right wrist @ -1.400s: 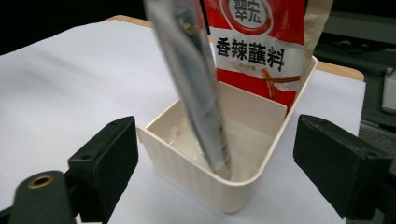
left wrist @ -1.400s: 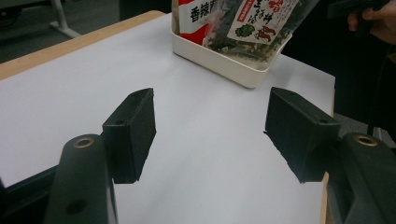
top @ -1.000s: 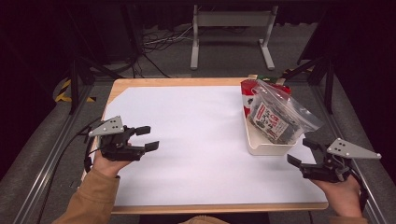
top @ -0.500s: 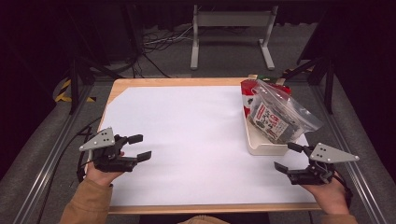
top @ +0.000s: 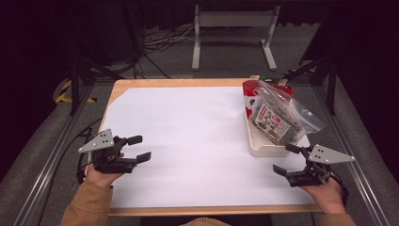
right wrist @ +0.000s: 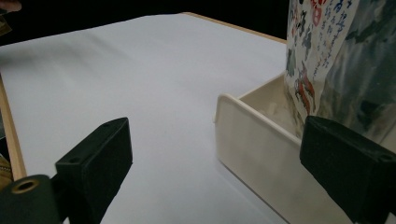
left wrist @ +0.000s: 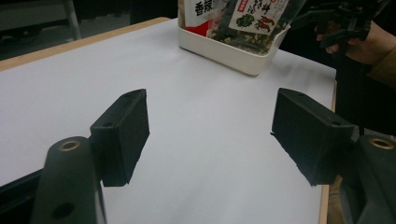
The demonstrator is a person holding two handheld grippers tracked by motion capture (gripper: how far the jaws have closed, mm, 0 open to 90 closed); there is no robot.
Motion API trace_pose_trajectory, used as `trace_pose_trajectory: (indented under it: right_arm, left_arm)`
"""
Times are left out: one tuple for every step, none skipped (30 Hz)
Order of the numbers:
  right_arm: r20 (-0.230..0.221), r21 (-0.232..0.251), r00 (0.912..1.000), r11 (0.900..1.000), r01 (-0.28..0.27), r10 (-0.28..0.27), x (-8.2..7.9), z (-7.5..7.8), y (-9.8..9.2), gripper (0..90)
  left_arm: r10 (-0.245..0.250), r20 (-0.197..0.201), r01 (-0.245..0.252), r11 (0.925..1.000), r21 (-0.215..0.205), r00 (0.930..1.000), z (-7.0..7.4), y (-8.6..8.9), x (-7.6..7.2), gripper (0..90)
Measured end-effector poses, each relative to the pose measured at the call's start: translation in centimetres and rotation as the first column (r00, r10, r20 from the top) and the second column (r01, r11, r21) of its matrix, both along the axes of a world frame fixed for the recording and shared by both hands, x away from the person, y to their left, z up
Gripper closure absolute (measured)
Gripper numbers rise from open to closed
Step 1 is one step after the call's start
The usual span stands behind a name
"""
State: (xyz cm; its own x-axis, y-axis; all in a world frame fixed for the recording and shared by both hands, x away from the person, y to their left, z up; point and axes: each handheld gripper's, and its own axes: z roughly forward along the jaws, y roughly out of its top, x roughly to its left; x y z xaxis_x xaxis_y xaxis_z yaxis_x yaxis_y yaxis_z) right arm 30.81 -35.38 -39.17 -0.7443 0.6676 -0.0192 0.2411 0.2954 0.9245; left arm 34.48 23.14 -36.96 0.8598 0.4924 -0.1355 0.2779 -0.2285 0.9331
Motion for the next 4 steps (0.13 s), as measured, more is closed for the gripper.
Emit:
trace_pose_trajectory:
  right_arm:
    - [0.0,-0.002,1.0,1.0,0.002,-0.002,0.01,-0.02,0.01,9.2]
    - [0.001,-0.007,1.0,1.0,0.004,-0.004,0.0,-0.02,0.03,9.1]
    - [0.001,-0.005,1.0,1.0,0.002,-0.002,-0.01,-0.03,0.08,9.1]
    - [0.0,-0.005,1.0,1.0,0.001,-0.001,-0.02,-0.02,0.11,9.1]
  left_arm:
    - [0.004,0.002,-0.004,1.0,0.0,1.0,-0.03,0.02,0.03,27.9]
    - [0.009,0.002,-0.009,1.0,0.003,1.0,-0.05,0.03,0.05,27.8]
    - [0.011,-0.001,-0.011,0.9999,0.003,0.9999,-0.07,0.03,0.03,27.9]
    - [0.011,-0.001,-0.011,0.9999,0.003,0.9999,-0.07,0.03,0.03,27.8]
